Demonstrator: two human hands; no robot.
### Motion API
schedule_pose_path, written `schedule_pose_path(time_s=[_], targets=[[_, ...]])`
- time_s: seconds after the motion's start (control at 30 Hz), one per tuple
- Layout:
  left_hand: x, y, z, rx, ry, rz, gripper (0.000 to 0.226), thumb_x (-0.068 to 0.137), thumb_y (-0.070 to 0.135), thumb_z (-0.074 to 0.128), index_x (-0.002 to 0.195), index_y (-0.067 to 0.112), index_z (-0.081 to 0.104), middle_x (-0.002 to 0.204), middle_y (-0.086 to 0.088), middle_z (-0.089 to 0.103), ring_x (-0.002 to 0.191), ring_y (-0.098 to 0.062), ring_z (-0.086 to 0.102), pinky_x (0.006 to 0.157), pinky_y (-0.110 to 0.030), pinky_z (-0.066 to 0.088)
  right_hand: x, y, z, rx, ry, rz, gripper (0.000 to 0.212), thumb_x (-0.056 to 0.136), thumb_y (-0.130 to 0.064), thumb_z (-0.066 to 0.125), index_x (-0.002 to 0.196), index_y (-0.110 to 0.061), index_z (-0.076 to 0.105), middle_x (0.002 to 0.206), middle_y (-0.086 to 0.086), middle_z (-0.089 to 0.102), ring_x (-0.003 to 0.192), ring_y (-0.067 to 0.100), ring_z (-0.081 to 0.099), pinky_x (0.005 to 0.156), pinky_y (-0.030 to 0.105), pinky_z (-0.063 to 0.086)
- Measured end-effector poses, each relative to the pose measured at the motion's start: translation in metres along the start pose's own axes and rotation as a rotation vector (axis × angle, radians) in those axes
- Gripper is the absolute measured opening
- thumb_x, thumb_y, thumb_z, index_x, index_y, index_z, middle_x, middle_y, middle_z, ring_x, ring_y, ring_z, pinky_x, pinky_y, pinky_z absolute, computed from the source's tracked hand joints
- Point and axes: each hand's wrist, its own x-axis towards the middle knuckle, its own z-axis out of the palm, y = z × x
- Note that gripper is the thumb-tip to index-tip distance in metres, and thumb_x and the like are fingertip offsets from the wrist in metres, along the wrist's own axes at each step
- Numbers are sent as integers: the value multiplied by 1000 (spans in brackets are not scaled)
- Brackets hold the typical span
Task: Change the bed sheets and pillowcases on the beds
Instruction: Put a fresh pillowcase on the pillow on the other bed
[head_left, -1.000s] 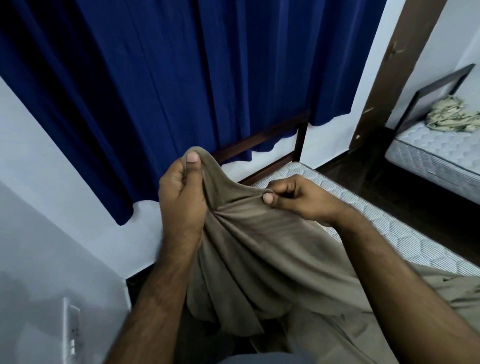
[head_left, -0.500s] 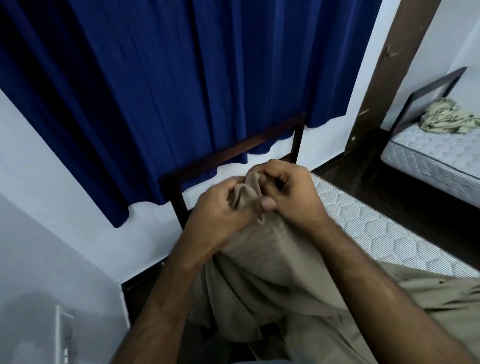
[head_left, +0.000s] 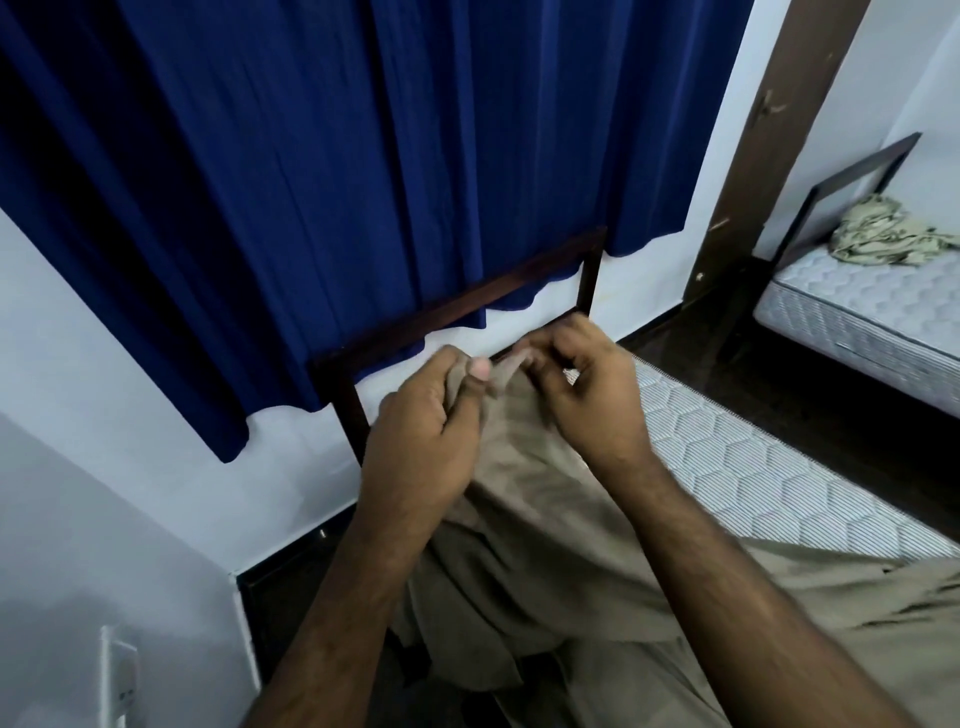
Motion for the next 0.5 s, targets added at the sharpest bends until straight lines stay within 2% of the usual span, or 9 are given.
schedule_pose_path(time_s=[0.07,0.1,0.17,0.27,0.33,0.37,0.43,0.5], targets=[[0,6,0,-71,-151,-20,52,83,77,55,68,27,53,58,9,52,58,-17,52,59,-48,50,4,-10,-3,-42,116,-44,12,94,-4,63,87,-12,69,88,1,59,80,9,58,73,16,44],[-1,8,0,-93,-211,-22,51,76,78,63,68,28,59,58,7,56,58,-18,54,59,-47,51,4,-16,-3,-39,113,-79,12,94,-2,61,87,-10,67,88,3,58,80,11,57,73,16,44],[0,7,0,-93,-266,2,54,72,72,71,69,19,64,60,-2,62,59,-27,59,60,-49,53,3,-22,-3,76,-5,-108,12,94,1,54,88,-5,62,88,4,59,80,13,58,73,22,46],[-2,2,-3,-119,-240,18,62,83,60,64,63,4,46,58,-16,44,54,-22,43,54,-46,41,-1,-15,-5,382,-205,17,9,97,-3,53,91,-5,59,85,5,65,79,14,62,72,31,49],[-5,4,-7,-188,-284,-19,62,88,54,61,66,-1,43,60,-13,38,57,-20,37,54,-39,34,-3,-6,-9,545,-291,124,3,96,-8,60,96,-8,63,85,9,67,80,19,63,75,38,51],[-7,5,-9,-232,-316,-44,61,91,51,61,67,-2,43,62,-10,36,58,-20,36,57,-36,32,-5,-2,-11,601,-340,163,8,95,-8,61,102,-8,65,88,10,69,84,20,65,79,38,53],[-10,9,-11,-338,-362,-106,58,94,46,62,68,-3,47,63,-5,38,60,-19,37,59,-33,33,-8,4,-18,667,-442,214,19,96,-4,60,112,-8,66,98,3,73,94,15,67,86,28,54],[-10,15,-14,-430,-351,-154,47,97,40,63,62,8,58,61,-1,44,58,-17,41,58,-30,37,-10,9,-25,677,-552,252,19,97,-1,56,109,-9,68,98,-3,73,92,10,66,82,23,53]])
